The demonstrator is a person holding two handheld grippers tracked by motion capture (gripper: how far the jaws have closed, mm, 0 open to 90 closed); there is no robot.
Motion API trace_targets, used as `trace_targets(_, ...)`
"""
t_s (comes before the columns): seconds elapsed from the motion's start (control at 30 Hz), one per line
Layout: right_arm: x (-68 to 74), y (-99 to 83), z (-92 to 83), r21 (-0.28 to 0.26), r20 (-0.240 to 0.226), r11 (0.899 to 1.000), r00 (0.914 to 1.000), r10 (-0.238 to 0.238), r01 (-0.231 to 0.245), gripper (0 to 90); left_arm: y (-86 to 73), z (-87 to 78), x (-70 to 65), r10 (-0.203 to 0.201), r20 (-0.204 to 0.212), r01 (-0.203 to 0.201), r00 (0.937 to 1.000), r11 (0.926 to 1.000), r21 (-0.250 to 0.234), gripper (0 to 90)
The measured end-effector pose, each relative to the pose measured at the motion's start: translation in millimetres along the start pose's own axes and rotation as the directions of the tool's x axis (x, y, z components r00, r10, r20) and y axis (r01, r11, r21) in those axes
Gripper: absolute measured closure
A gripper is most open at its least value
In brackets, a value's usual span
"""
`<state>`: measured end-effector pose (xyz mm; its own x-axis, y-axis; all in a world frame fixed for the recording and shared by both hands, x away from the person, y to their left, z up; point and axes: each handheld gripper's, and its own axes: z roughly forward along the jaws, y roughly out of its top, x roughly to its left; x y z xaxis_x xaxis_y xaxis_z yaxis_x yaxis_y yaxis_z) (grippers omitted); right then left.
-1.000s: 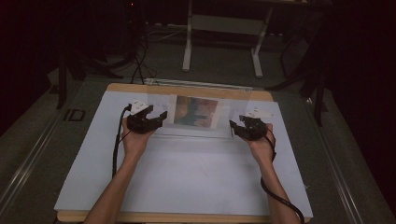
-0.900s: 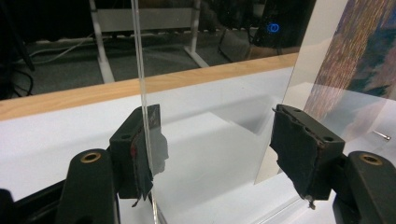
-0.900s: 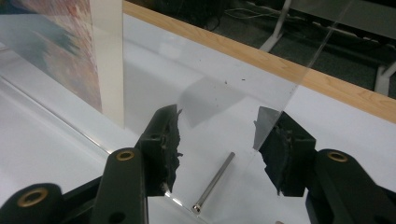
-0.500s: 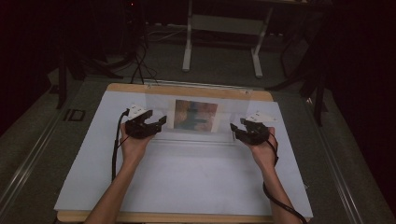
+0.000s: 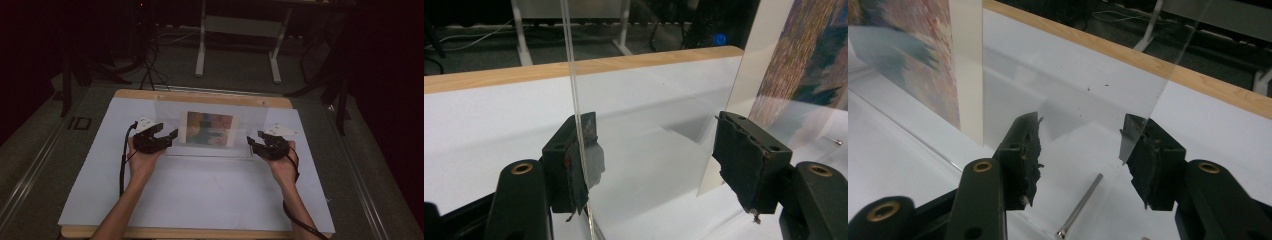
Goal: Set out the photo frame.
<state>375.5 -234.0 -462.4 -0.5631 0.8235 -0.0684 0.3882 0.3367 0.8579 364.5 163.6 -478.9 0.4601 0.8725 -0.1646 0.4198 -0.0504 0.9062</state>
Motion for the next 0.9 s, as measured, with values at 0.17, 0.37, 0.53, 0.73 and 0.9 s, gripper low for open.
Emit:
trace_targets(0.17,2.6,-1.2,-4.4,-0.006,-0.004,1.0,0.9998,0.018,-0.019,49.3,-3.7,-3.9,-2.3,0.003,0.003,-0.003,1.0,1.0,-0.002,34.2)
trace_targets(0.37,4.6,-8.6,-8.0,0.005,-0.003,1.0,0.9995,0.03,-0.03,49.2,-3.7,-6.9,-9.0,0.013,-0.002,-0.012,0.9999,0.9999,0.012,34.1)
trace_targets(0.53,5.3,-11.7,-14.6,0.003,-0.006,0.999,0.9994,0.035,-0.035,49.2,-3.3,-10.5,-14.4,0.01,-0.002,-0.01,0.9999,0.9996,0.025,34.1)
trace_targets(0.73,5.5,-16.3,-16.6,0.01,-0.011,0.999,0.9993,0.036,-0.036,49.1,-5.9,-12.8,-16.5,0.016,0.001,-0.016,0.9999,0.9994,0.032,34.2)
trace_targets(0.9,7.4,-17.7,-17.5,0.014,-0.009,1.0,0.9996,0.026,-0.026,49.5,-6.9,-13.3,-14.4,0.007,0.017,-0.008,0.9998,0.9991,0.043,34.2)
